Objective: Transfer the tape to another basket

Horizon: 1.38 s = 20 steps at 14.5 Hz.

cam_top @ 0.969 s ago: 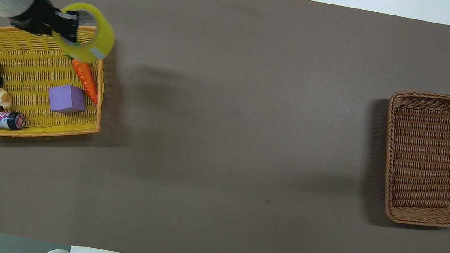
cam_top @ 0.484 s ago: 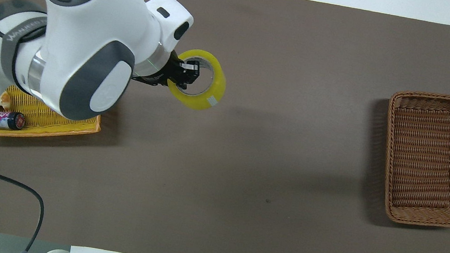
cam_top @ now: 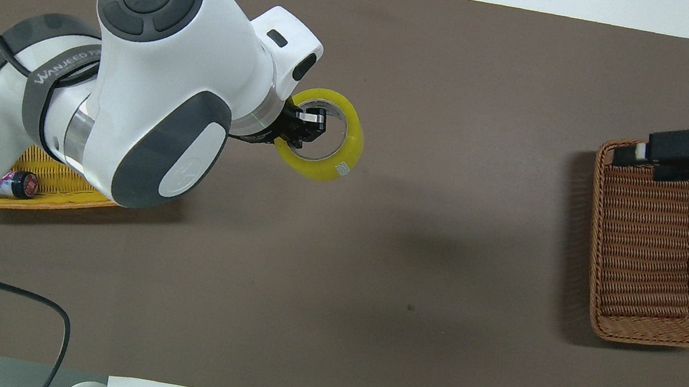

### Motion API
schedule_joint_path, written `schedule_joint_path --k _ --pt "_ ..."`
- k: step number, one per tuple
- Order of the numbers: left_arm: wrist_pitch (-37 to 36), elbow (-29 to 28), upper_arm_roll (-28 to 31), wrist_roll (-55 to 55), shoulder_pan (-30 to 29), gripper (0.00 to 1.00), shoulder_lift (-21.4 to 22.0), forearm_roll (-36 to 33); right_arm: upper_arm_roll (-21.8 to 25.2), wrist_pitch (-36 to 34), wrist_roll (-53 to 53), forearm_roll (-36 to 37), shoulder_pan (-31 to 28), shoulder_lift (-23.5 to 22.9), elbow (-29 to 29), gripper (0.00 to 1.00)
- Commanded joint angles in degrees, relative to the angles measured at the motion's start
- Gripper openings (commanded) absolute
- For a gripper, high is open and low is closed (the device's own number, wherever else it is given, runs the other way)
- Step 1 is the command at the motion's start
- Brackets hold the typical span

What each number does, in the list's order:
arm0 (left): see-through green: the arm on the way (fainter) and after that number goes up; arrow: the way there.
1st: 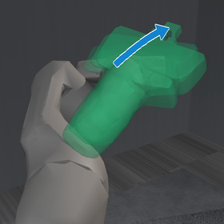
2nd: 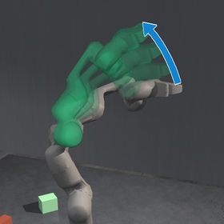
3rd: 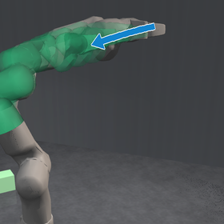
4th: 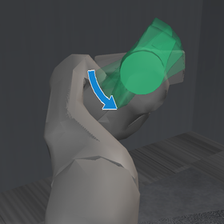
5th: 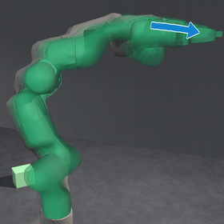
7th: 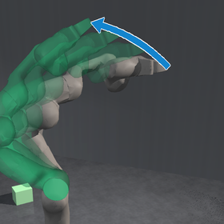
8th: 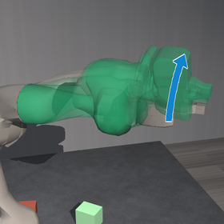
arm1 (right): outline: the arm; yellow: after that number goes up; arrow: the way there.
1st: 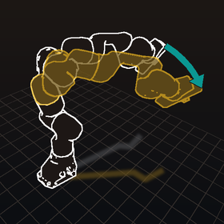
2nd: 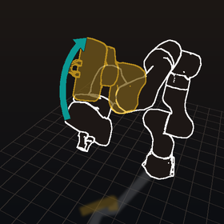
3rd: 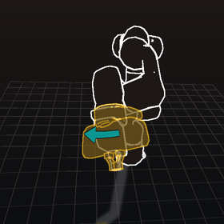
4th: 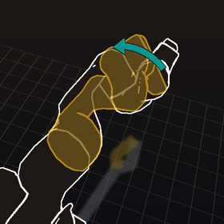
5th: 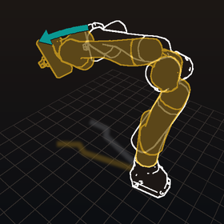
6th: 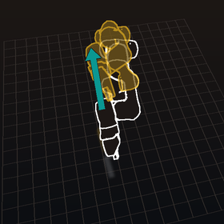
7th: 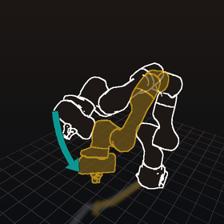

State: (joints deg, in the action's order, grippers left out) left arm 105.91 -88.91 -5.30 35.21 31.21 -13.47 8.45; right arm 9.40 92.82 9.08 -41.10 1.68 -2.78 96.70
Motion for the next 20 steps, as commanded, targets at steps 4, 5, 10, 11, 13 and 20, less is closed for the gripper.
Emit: schedule_joint_path --k 4,5,10,11,13,20 --pt "-0.8 0.0 0.6 0.7 2.6 0.00 1.2 -2.6 -0.2 15.3 -2.5 -27.2 10.9 -6.3 5.6 1.00" --pt "-0.7 -0.2 0.6 0.7 2.6 0.00 1.2 -2.6 -0.2 16.6 -2.4 -30.0 12.2 -7.1 6.2 1.00" --pt "-1.5 -0.1 0.6 0.7 2.7 0.00 1.7 -2.7 -0.2 18.8 0.7 -37.7 18.7 -8.7 9.6 1.00" --pt "-1.3 -0.1 0.6 0.7 2.7 0.00 1.7 -2.7 -0.2 19.0 0.9 -38.6 19.2 -8.4 10.8 1.00" --pt "-1.0 -0.5 0.6 0.7 3.3 0.00 1.9 -2.7 -0.2 19.1 3.7 -40.7 20.8 -7.1 14.2 1.00" --pt "-1.0 -0.5 0.7 0.4 3.2 0.00 2.0 -2.7 -0.1 19.0 5.0 -42.0 22.8 -6.2 16.0 1.00"
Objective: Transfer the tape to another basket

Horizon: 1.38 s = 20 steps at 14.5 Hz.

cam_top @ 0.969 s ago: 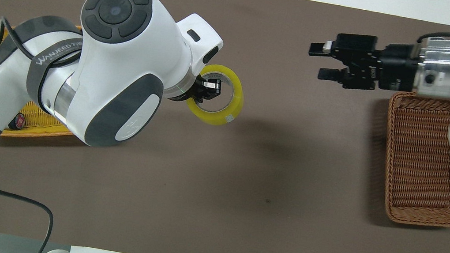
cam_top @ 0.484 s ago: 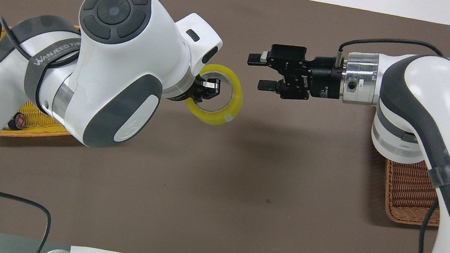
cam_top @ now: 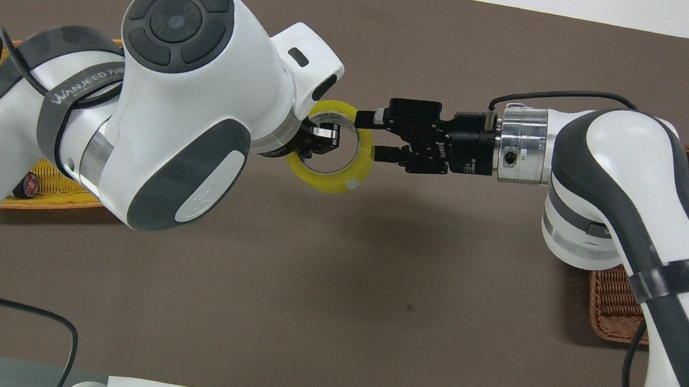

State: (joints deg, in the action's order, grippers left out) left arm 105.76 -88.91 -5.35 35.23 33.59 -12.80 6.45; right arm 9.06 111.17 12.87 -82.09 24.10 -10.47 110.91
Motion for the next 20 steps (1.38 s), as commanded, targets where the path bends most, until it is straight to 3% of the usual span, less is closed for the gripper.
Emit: schedule_joint_path --k 1,4,9,10,12,13,14,18,19,20 --pt "-0.8 -0.5 0.8 0.5 0.8 0.00 1.3 -0.6 0.3 0.6 1.0 -0.7 0.5 1.6 1.6 1.00" --pt "-0.7 -1.3 0.8 0.4 0.7 0.00 1.6 -0.6 0.3 0.6 0.9 0.3 0.6 1.7 1.4 0.99" --pt "-0.7 -1.4 0.8 0.4 0.8 0.00 1.7 -0.6 0.3 0.5 0.9 2.3 0.6 2.1 1.3 0.81" --pt "-0.7 -1.4 0.8 0.5 0.9 0.00 1.7 -0.6 0.2 0.5 0.9 2.4 0.7 2.1 1.3 0.72" --pt "-0.7 -1.9 0.8 0.5 0.9 0.00 1.9 -0.7 0.2 0.3 0.3 2.4 0.5 2.1 1.3 0.24" --pt "-0.7 -2.2 0.8 0.4 0.9 0.00 2.1 -0.7 0.2 0.0 -0.4 2.4 0.5 2.1 1.3 0.08" --pt "-0.7 -2.2 0.8 0.3 0.9 0.00 2.2 -0.7 0.3 0.1 -0.5 2.4 0.5 2.1 1.3 0.00" --pt "-0.8 -2.1 0.8 0.5 1.0 0.00 2.2 -0.6 0.3 -0.2 -0.4 2.4 0.5 2.0 1.2 0.00" --pt "-0.7 -2.1 0.8 0.7 1.0 0.05 2.2 -0.6 0.3 -0.2 -0.4 2.4 0.3 2.0 1.2 0.00" --pt "-1.0 -1.7 0.8 1.2 1.0 0.20 2.1 -0.6 0.3 -0.3 -0.4 2.5 0.2 2.1 1.2 0.00"
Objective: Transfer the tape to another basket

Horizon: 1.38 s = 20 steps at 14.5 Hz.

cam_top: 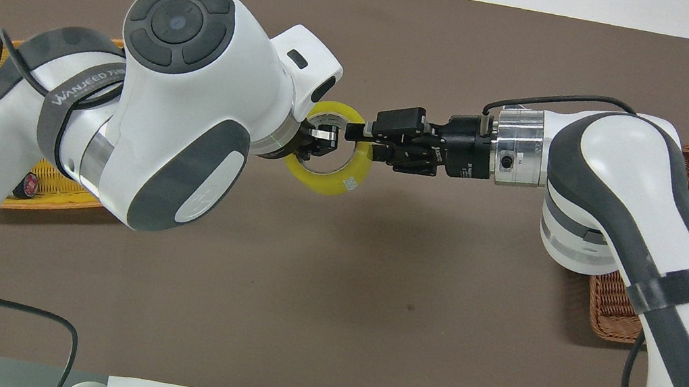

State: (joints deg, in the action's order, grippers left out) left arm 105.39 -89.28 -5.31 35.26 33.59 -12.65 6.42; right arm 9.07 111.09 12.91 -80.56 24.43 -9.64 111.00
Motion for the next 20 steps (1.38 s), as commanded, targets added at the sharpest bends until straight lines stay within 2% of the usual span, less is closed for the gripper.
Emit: schedule_joint_path --k 1,2,3,5,8,11,14,16,18,20 --pt "-0.8 -1.3 0.7 3.7 1.2 0.31 1.9 -0.6 0.2 -0.6 -0.4 0.9 -0.3 1.2 1.1 0.00" --pt "-0.6 -1.3 0.7 6.6 1.8 0.84 1.9 -0.7 0.2 -0.7 -0.4 0.9 -0.3 1.3 1.1 0.00" --pt "-0.6 -0.9 0.9 7.5 2.0 0.96 2.0 -2.2 0.2 -1.0 -0.4 0.9 -0.4 1.2 1.0 0.00" --pt "-2.1 2.2 1.2 7.7 1.4 0.97 2.3 -3.3 0.3 -1.9 -0.4 2.0 -1.1 1.1 0.4 0.00" --pt "-5.3 3.1 3.3 7.0 0.4 0.98 5.0 -3.3 0.6 -6.8 -0.1 9.4 -6.1 0.7 -1.4 0.00" --pt "-9.1 3.1 6.4 3.4 -5.9 0.98 5.9 -3.2 0.6 -14.0 5.2 18.1 -17.0 0.3 -3.1 0.00" --pt "-13.5 3.1 6.6 -5.9 -16.4 0.98 6.4 -3.2 0.6 -18.9 10.8 26.7 -28.8 -0.1 -4.4 0.00" --pt "-13.1 1.9 6.8 -11.5 -21.4 0.99 6.7 -3.3 0.6 -23.4 16.2 34.7 -36.3 -0.5 -6.8 0.00" --pt "-10.7 0.3 7.7 -12.0 -25.3 0.99 7.3 -3.5 0.6 -26.5 21.7 37.7 -42.7 -1.6 -7.5 0.00" --pt "-10.2 0.2 7.8 -12.0 -26.6 0.99 7.3 -3.6 0.6 -29.3 27.7 41.3 -47.7 -2.2 -7.5 0.00"
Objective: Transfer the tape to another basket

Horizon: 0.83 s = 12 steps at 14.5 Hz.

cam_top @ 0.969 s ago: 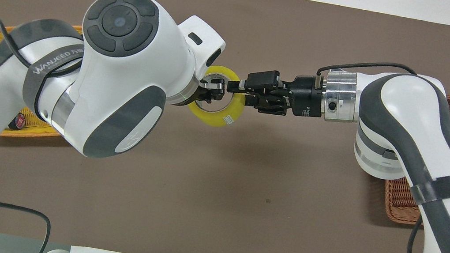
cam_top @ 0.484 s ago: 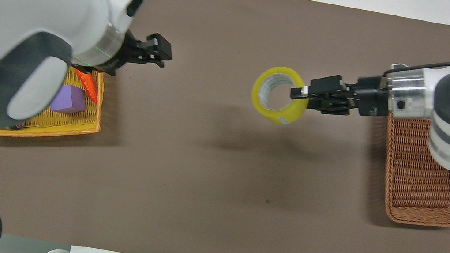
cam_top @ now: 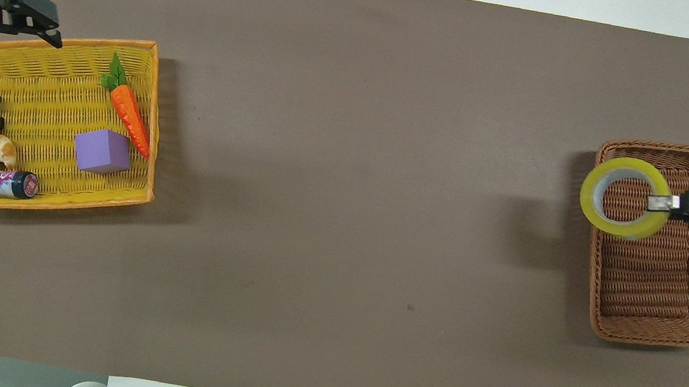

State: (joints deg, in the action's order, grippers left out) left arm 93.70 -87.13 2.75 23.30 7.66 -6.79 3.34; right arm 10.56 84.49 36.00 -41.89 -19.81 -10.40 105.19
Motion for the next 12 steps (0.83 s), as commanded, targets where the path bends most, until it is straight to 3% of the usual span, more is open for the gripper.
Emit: schedule_joint_path --k 1,4,12 --pt "1.4 -1.9 -0.2 0.2 -0.9 0.99 1.3 -0.7 -0.9 -2.8 8.1 4.6 -4.9 -1.5 -1.2 0.00" --pt "-0.2 -2.3 0.0 0.3 -3.8 0.99 1.6 -0.7 -0.9 -3.4 15.4 5.1 -8.7 -6.6 -1.7 0.00" --pt "-0.2 -2.3 0.2 0.2 -5.7 0.99 1.6 -0.7 -0.9 0.8 23.7 5.5 -8.4 -10.3 0.4 0.00"
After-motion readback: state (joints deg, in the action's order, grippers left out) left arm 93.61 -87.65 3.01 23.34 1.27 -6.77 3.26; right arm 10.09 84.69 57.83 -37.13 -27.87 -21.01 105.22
